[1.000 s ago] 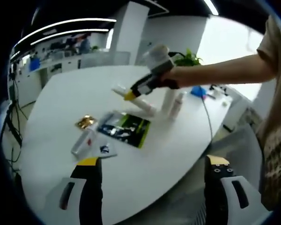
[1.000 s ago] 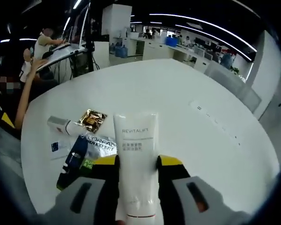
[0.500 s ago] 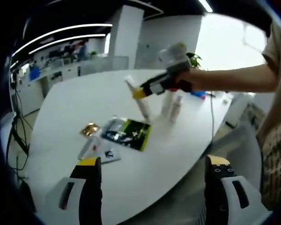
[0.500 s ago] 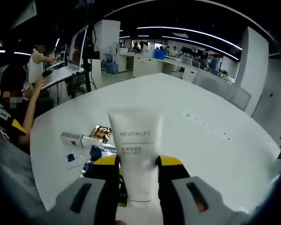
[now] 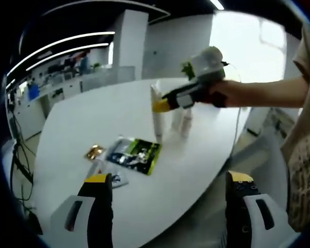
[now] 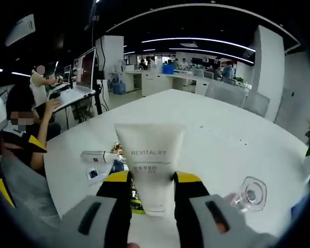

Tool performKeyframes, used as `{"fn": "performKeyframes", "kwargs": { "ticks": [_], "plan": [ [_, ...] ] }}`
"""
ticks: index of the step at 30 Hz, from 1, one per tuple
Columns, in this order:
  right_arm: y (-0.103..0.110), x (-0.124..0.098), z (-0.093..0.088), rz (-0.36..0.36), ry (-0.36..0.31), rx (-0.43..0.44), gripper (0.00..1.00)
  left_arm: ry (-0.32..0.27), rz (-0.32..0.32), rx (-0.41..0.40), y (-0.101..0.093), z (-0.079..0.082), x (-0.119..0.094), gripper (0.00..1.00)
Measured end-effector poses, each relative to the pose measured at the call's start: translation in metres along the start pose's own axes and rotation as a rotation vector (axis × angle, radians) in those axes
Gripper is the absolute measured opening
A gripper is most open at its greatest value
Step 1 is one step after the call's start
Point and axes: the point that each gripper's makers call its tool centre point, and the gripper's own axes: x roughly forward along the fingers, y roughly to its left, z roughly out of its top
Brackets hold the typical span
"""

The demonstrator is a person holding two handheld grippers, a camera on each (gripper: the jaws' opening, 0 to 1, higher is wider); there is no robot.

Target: Arrange the skincare products in the storage area until every visible bottle or jar stands upright without overlapping.

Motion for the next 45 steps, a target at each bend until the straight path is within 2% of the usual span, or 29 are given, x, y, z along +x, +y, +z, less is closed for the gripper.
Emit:
{"fn": "performKeyframes", "kwargs": {
  "ticks": [7,19,28,30,34,41,45],
  "plan": [
    [0.017,-0.025,0.002,0.011,-0.034,0.026,0.31,-0.024,-0.019,0.041,-0.008,0.016,0.014,0.87],
    [0.045,-0.067,0.009,0.031,-0.087,0.074,0.31,-0.038,-0.08,0.051,-0.028,0.029,0.038,0.84],
    [0.07,-0.092,0.012,0.05,-0.116,0.117,0.31,-0.065,-0.117,0.074,-0.042,0.043,0.054,0.65],
    [0.073,-0.095,0.013,0.049,-0.123,0.133,0.31,-0.073,-0.136,0.085,-0.048,0.046,0.057,0.58],
    [0.078,-0.104,0.013,0.05,-0.142,0.176,0.31,-0.088,-0.134,0.081,-0.052,0.048,0.064,0.46],
    [0.082,-0.117,0.007,0.047,-0.164,0.255,0.31,-0.099,-0.146,0.104,-0.064,0.05,0.074,0.39],
    [0.08,-0.123,0.006,0.034,-0.176,0.272,0.31,-0.113,-0.16,0.117,-0.073,0.053,0.076,0.24]
  ]
}}
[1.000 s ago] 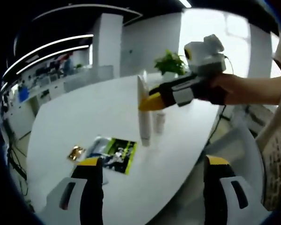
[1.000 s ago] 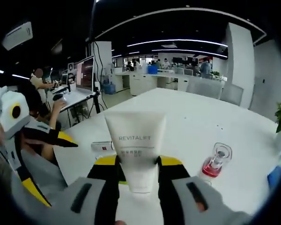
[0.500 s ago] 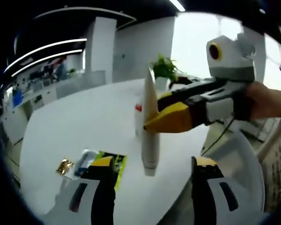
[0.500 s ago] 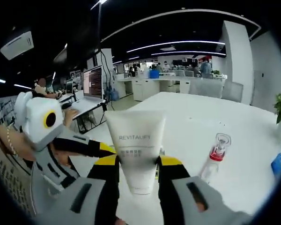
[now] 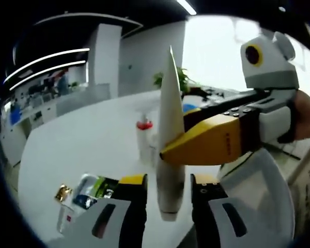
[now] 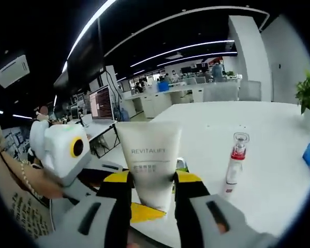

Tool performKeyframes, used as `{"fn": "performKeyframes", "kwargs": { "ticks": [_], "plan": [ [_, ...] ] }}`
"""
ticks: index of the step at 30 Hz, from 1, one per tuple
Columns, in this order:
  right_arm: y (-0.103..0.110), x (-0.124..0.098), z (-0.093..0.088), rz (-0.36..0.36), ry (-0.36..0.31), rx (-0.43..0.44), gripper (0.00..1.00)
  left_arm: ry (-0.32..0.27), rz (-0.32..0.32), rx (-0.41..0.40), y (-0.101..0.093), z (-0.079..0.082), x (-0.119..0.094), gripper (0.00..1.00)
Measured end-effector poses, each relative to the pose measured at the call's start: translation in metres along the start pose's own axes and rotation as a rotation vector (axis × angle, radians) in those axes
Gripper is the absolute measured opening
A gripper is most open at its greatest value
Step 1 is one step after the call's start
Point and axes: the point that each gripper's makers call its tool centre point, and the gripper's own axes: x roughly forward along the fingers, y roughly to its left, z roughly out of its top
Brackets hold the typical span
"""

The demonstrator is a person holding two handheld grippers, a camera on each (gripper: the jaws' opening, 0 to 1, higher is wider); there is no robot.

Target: Arrange the skincare products in the storage area until every visible bottle or jar stands upright without overlapping.

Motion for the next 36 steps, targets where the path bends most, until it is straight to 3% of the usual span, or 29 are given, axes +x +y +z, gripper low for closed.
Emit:
{"fn": "performKeyframes", "kwargs": {
  "ticks": [1,12,17,23,30,36],
  "plan": [
    [-0.001,-0.002,0.0,-0.002,-0.005,0.012,0.31,-0.003,-0.003,0.005,-0.001,0.001,0.001,0.19],
    [-0.004,-0.015,0.002,-0.018,-0.03,0.026,0.33,0.0,-0.07,0.022,-0.016,0.006,0.006,0.16],
    [-0.006,-0.021,0.018,0.013,-0.11,0.051,0.34,0.005,-0.14,0.018,-0.022,0.009,0.008,0.16],
    [-0.007,-0.022,0.032,0.043,-0.128,0.014,0.38,0.0,-0.196,0.039,-0.025,0.013,0.011,0.16],
    [-0.011,-0.021,0.035,0.002,-0.136,-0.03,0.35,-0.013,-0.283,0.058,-0.027,0.016,0.017,0.15],
    [-0.018,-0.015,0.031,-0.037,-0.126,-0.046,0.34,-0.005,-0.315,0.086,-0.024,0.015,0.025,0.16]
  ]
}}
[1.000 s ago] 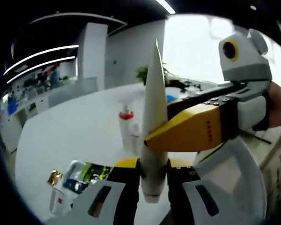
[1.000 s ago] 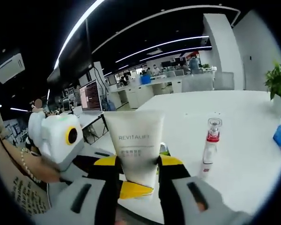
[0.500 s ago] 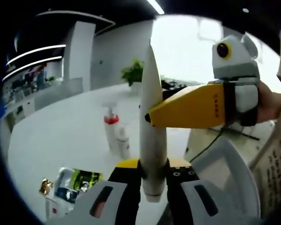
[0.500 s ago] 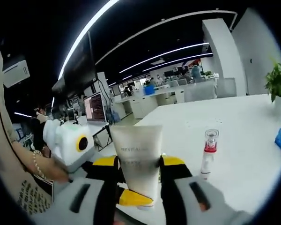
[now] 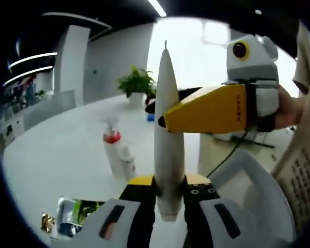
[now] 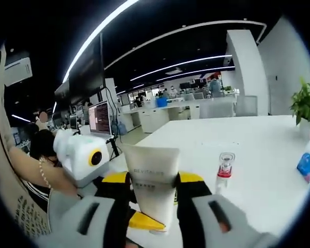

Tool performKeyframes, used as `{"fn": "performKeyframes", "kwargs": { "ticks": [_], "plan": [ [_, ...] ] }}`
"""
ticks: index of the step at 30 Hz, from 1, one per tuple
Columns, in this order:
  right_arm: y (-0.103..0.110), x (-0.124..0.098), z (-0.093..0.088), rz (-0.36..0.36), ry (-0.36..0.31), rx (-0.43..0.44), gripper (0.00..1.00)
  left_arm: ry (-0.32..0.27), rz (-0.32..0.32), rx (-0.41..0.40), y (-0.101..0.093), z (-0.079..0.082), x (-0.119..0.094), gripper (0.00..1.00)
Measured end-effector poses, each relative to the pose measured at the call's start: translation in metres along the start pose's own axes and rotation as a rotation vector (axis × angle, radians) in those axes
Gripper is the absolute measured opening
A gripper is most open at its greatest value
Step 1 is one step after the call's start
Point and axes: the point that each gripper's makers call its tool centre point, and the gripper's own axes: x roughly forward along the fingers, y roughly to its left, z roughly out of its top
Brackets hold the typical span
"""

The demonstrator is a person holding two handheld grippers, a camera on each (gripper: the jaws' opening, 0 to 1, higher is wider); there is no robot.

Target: Arrange the skincare products in the storage area until every visible bottle or jar stands upright without overlapping.

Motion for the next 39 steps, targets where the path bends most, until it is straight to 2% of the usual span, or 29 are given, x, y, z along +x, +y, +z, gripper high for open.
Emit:
{"fn": "performKeyframes", "kwargs": {
  "ticks": [4,13,19,25,31,39],
  "plan": [
    [-0.006,0.006,-0.007,-0.022,0.02,-0.027,0.34,0.017,-0.013,0.014,0.007,-0.005,0.008,0.16],
    [-0.02,0.019,-0.036,-0.067,0.089,-0.026,0.34,0.089,-0.053,0.031,0.02,-0.034,0.031,0.16],
    [-0.028,0.03,-0.054,-0.079,0.138,-0.046,0.34,0.123,-0.058,0.044,0.03,-0.049,0.041,0.16],
    [-0.03,0.035,-0.068,-0.09,0.174,-0.057,0.34,0.182,-0.058,0.106,0.04,-0.065,0.049,0.17],
    [-0.033,0.036,-0.075,-0.091,0.193,-0.049,0.33,0.212,-0.072,0.145,0.044,-0.072,0.054,0.17],
    [-0.042,0.037,-0.073,-0.099,0.169,-0.032,0.33,0.207,-0.081,0.176,0.05,-0.068,0.058,0.17]
  ]
}}
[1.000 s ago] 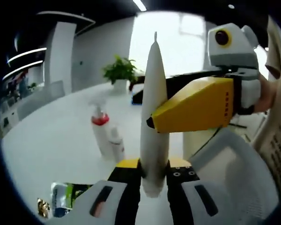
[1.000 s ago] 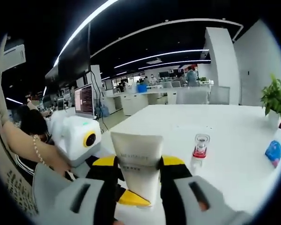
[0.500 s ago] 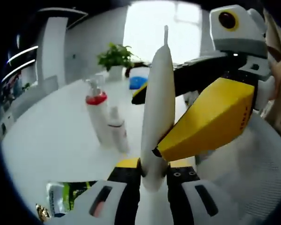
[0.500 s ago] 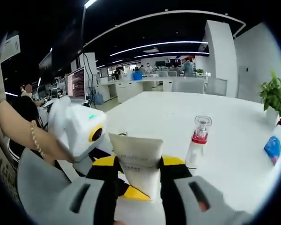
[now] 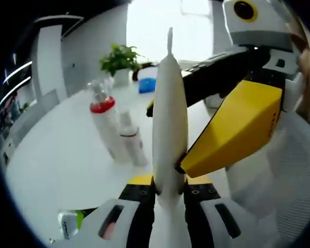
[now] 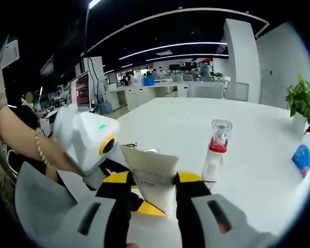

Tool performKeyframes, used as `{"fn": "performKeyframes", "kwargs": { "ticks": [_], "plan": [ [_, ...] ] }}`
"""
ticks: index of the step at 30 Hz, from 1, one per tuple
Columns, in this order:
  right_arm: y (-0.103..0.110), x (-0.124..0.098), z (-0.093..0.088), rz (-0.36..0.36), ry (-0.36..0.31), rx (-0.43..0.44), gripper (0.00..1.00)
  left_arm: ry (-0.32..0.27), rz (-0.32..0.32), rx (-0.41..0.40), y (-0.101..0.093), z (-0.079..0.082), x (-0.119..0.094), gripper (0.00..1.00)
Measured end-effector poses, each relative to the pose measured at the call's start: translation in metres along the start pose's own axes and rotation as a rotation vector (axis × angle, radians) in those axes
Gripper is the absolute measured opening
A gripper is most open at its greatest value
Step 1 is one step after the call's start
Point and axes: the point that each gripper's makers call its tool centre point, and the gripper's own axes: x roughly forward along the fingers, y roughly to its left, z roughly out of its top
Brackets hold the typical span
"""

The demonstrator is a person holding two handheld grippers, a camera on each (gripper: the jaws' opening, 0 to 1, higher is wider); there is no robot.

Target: Arrange the skincare products in the storage area until every visible bottle or jar stands upright without overlapping.

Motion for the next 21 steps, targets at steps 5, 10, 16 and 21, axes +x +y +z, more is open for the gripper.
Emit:
{"fn": "performKeyframes", "kwargs": {
  "ticks": [5,10,16,21],
  "plan": [
    [-0.005,0.0,0.003,0.003,-0.031,0.01,0.34,0.004,-0.007,0.002,0.005,0.001,0.003,0.16],
    [-0.015,-0.005,0.002,-0.007,-0.045,0.029,0.41,-0.005,0.006,0.008,0.014,0.003,0.005,0.16],
    [-0.029,-0.012,-0.012,-0.034,-0.016,0.058,0.49,-0.02,0.014,0.024,0.025,0.006,0.008,0.16],
    [-0.036,-0.017,-0.019,-0.051,-0.004,0.079,0.52,-0.025,0.017,0.031,0.039,0.009,0.011,0.17]
  ]
}}
